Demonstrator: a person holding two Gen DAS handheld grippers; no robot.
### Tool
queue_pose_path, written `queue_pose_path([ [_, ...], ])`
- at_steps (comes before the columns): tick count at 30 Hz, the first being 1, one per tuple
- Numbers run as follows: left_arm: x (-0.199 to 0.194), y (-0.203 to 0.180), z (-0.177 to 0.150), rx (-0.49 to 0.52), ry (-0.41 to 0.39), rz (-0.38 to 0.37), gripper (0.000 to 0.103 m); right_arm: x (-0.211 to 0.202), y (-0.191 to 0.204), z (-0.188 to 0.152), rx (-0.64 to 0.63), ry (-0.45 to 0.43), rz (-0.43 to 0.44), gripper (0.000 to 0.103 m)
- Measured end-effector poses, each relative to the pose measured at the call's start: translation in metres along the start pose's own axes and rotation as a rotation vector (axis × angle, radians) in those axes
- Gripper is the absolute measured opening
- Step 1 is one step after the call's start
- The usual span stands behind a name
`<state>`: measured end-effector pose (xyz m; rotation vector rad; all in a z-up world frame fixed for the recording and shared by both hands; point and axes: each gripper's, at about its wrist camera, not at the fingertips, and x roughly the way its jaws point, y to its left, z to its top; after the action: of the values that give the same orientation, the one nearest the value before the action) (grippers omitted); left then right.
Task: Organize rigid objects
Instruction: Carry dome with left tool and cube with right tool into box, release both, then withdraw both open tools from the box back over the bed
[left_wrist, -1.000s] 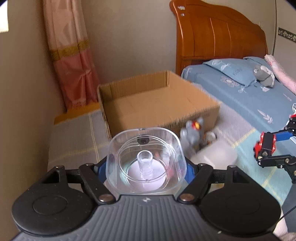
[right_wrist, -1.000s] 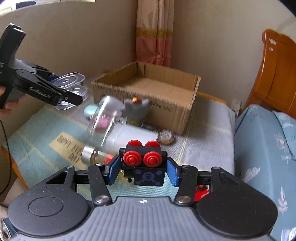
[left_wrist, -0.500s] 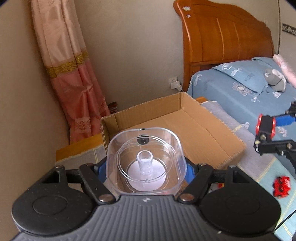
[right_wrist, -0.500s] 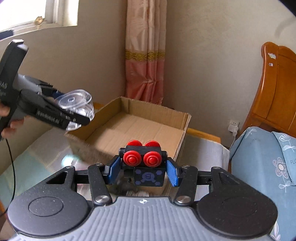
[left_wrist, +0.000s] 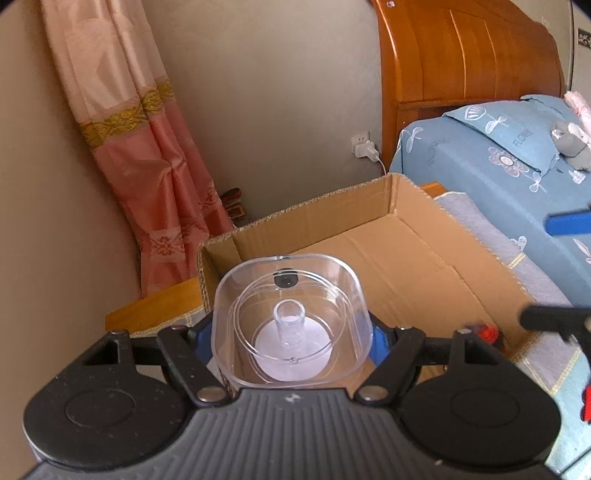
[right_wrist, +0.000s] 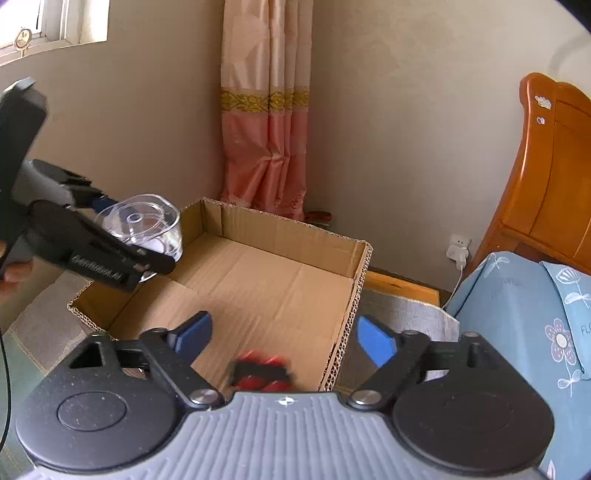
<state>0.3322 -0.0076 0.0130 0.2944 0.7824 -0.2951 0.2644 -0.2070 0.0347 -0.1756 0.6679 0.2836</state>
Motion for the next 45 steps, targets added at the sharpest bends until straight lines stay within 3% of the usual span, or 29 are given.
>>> queue_pose_path([
  [4,0.013,0.001,0.009,-0.022,-0.008,0.016,0.076,-0.006,-0.002,-0.008,0.010,0.015,-0.002,0.091],
  [8,0.015,0.000,0.016,-0.039,-0.033,0.078,0.097,-0.018,-0.002,-0.014,0.017,0.003,-0.004,0.095],
  [18,-0.027,-0.011,-0.003,0.000,-0.048,0.045,0.098,-0.047,0.008,-0.027,0.037,-0.014,0.004,0.103],
  [24,-0.050,-0.028,-0.032,0.044,-0.047,0.093,0.098,-0.070,0.025,-0.045,0.036,-0.019,-0.003,0.103],
  [30,-0.073,-0.036,-0.068,0.036,-0.062,0.051,0.098,-0.086,0.042,-0.080,0.061,-0.013,-0.013,0.103],
  [36,-0.095,-0.060,-0.107,0.042,-0.084,-0.004,0.098,-0.099,0.062,-0.119,0.028,-0.026,-0.105,0.103],
  [45,-0.115,-0.098,-0.135,-0.025,-0.112,-0.105,0.099,-0.103,0.047,-0.179,0.142,0.031,-0.190,0.103],
])
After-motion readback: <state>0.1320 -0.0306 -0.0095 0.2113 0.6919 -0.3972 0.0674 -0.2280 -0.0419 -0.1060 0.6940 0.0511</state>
